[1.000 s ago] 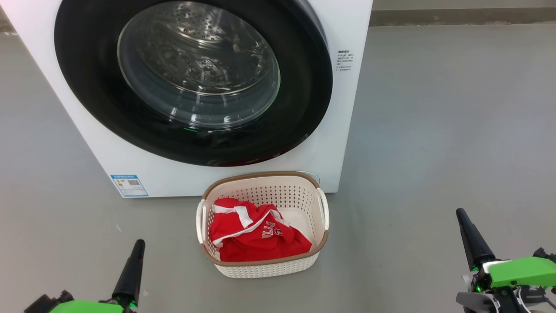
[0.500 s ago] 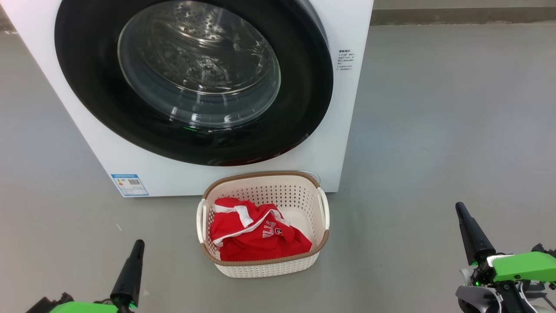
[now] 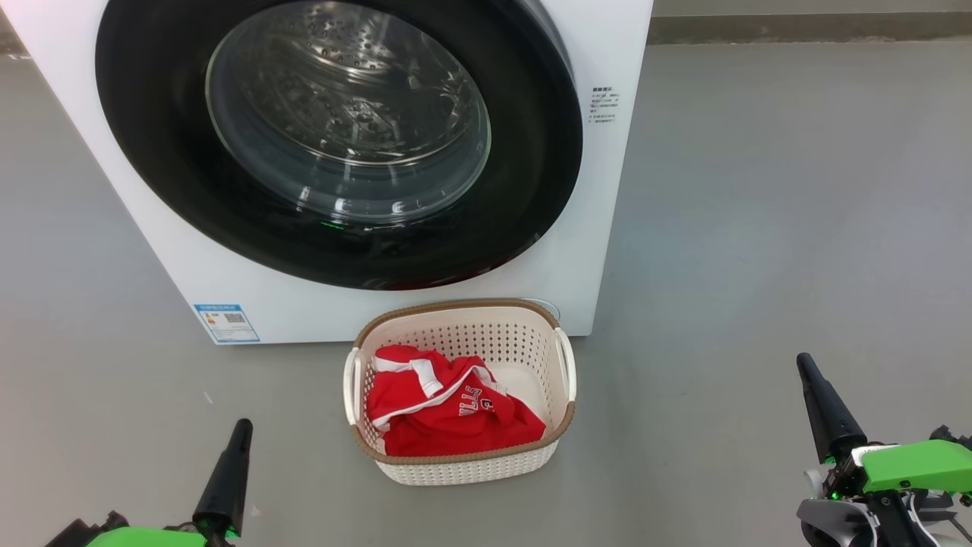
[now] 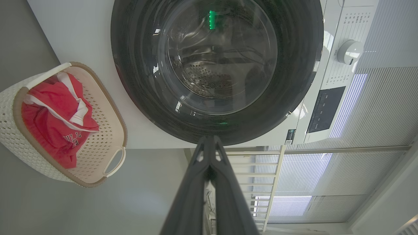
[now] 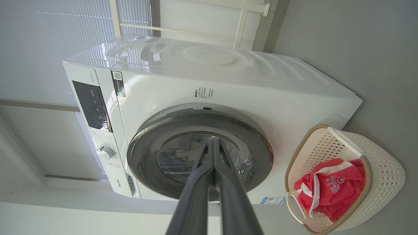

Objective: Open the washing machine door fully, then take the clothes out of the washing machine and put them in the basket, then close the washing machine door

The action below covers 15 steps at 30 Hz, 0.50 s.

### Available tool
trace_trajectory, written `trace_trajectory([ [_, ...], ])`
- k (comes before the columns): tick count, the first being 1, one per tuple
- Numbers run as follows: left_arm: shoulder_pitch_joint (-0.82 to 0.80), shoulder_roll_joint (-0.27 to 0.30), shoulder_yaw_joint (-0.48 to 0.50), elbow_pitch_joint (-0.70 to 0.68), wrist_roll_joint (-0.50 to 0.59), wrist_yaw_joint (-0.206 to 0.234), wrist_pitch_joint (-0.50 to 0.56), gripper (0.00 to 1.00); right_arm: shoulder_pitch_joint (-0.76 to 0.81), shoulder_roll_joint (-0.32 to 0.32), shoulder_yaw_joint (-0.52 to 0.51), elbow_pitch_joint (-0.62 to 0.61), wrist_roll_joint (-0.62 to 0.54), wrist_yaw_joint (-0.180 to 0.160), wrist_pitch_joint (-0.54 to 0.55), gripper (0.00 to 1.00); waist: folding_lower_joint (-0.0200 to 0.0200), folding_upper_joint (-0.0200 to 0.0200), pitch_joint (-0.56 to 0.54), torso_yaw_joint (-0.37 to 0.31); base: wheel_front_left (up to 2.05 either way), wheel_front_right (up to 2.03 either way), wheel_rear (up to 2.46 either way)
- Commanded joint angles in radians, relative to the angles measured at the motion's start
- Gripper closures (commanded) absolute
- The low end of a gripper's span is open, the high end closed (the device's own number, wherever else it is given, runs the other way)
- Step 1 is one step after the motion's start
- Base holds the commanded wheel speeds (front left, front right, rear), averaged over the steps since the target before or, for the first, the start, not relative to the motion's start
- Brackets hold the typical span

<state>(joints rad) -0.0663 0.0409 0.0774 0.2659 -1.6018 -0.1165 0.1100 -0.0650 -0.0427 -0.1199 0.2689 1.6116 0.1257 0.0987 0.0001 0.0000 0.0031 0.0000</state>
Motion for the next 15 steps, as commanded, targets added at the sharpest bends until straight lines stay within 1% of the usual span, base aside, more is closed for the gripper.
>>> trace_trajectory([
  [1, -0.042, 0.009, 0.037, -0.020, -0.007, -0.014, 0.003, 1.00, -0.042, -0.014, 0.015, -0.025, 0.004, 0.005, 0.008, 1.00, 0.0000, 0.0000, 0.000, 0.000, 0.00, 0.00, 0.00],
  [15, -0.042, 0.009, 0.037, -0.021, -0.007, -0.014, 0.003, 1.00, -0.042, -0.013, 0.013, -0.025, 0.003, 0.005, 0.009, 1.00, 0.0000, 0.0000, 0.000, 0.000, 0.00, 0.00, 0.00],
])
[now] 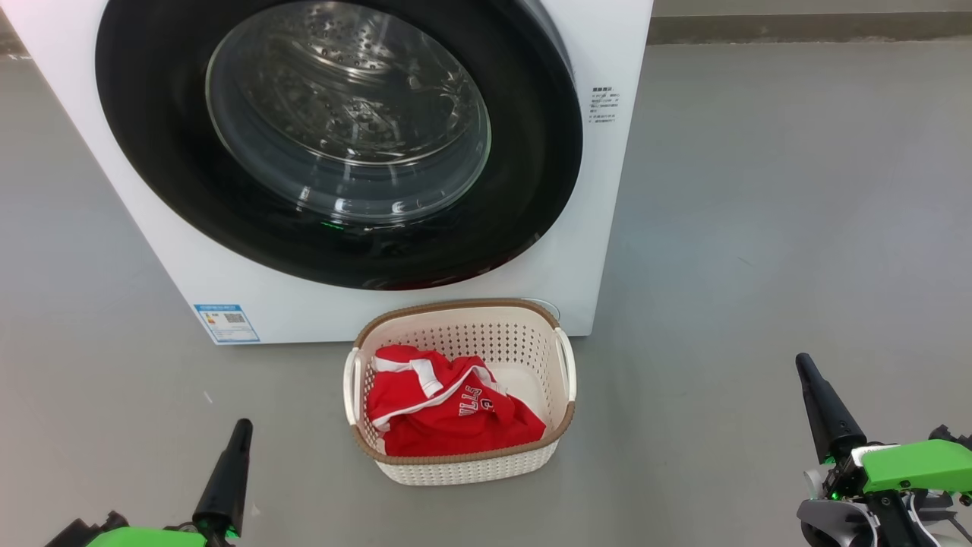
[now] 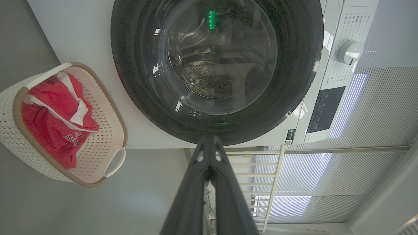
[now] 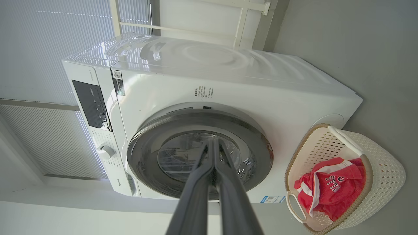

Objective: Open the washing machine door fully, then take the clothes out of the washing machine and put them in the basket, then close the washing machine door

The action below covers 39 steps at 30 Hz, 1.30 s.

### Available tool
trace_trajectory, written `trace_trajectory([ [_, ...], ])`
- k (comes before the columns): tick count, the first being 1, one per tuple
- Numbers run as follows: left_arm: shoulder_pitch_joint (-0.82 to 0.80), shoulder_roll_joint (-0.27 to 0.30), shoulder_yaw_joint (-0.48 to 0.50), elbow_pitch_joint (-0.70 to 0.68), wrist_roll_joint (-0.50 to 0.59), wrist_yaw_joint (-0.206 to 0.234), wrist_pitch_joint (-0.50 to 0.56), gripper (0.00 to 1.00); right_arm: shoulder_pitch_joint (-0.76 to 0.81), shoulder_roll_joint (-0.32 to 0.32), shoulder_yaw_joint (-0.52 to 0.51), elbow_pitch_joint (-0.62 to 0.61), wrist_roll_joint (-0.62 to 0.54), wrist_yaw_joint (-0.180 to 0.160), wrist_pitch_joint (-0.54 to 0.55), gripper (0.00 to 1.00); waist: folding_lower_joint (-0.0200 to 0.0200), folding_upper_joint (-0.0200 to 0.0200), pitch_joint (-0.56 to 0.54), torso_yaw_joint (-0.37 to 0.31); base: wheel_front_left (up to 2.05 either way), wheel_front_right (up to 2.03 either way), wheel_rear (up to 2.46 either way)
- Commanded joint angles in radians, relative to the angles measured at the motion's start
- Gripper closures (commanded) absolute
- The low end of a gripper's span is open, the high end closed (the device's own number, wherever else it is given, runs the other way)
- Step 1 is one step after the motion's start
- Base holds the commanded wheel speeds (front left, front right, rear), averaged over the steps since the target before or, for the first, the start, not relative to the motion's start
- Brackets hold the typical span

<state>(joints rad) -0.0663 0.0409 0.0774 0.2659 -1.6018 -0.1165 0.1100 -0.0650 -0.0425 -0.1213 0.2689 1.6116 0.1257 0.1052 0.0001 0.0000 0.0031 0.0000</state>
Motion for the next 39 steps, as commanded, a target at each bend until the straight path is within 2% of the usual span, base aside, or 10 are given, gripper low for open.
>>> trace_trajectory([
  [1, -0.042, 0.009, 0.037, -0.021, -0.007, -0.014, 0.003, 1.00, -0.042, -0.013, 0.014, -0.025, 0.003, 0.005, 0.003, 1.00, -0.0001, 0.0000, 0.000, 0.000, 0.00, 0.00, 0.00],
  [39, -0.042, 0.009, 0.036, -0.021, -0.007, -0.014, 0.003, 1.00, -0.043, -0.011, 0.011, -0.024, 0.000, 0.005, 0.005, 1.00, -0.0001, 0.0000, 0.000, 0.000, 0.00, 0.00, 0.00],
])
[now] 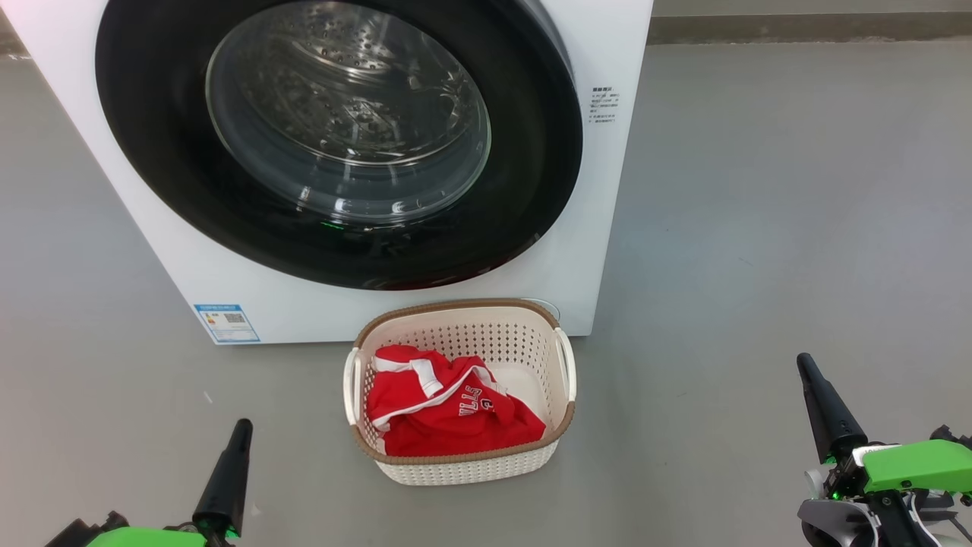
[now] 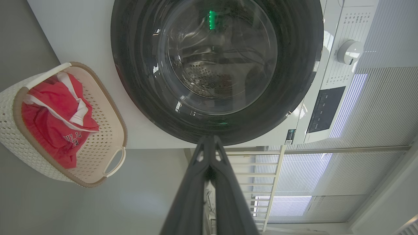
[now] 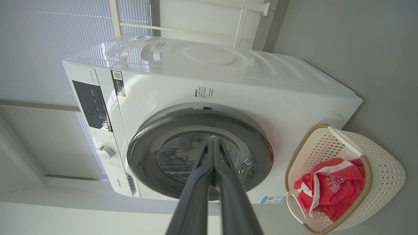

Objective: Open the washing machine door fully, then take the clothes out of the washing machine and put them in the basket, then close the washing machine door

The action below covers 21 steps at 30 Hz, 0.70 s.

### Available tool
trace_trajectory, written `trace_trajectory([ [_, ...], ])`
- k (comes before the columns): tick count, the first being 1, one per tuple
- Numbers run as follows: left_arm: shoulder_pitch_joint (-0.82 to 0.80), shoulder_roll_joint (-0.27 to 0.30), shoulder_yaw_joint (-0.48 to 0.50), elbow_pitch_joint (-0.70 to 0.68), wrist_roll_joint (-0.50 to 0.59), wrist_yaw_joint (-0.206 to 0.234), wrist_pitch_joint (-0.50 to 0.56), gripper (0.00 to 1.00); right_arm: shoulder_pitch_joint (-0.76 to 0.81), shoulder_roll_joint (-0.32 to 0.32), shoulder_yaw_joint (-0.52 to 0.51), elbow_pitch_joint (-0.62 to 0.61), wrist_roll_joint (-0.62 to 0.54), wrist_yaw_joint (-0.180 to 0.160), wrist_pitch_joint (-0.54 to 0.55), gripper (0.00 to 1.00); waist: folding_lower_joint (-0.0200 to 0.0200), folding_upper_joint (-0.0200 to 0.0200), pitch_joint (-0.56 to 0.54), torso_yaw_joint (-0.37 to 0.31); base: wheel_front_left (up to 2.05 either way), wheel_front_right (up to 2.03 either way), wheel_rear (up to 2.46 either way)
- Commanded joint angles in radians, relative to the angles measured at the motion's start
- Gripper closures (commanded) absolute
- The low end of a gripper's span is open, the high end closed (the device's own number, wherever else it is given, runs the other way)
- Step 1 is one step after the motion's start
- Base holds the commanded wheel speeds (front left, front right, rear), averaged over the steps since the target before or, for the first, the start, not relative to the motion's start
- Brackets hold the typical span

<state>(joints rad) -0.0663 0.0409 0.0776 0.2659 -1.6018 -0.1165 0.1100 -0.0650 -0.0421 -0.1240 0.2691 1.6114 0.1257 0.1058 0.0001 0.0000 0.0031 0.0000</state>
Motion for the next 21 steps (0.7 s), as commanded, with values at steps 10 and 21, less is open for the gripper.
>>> trace_trajectory([
  [10, -0.042, 0.009, 0.036, -0.021, -0.007, -0.014, 0.003, 1.00, -0.043, -0.011, 0.013, -0.025, -0.001, 0.005, 0.005, 1.00, 0.0000, 0.0000, 0.000, 0.000, 0.00, 0.00, 0.00],
  [21, -0.042, 0.009, 0.036, -0.021, -0.007, -0.014, 0.003, 1.00, -0.043, -0.010, 0.012, -0.024, -0.001, 0.005, 0.006, 1.00, 0.0000, 0.0000, 0.000, 0.000, 0.00, 0.00, 0.00],
])
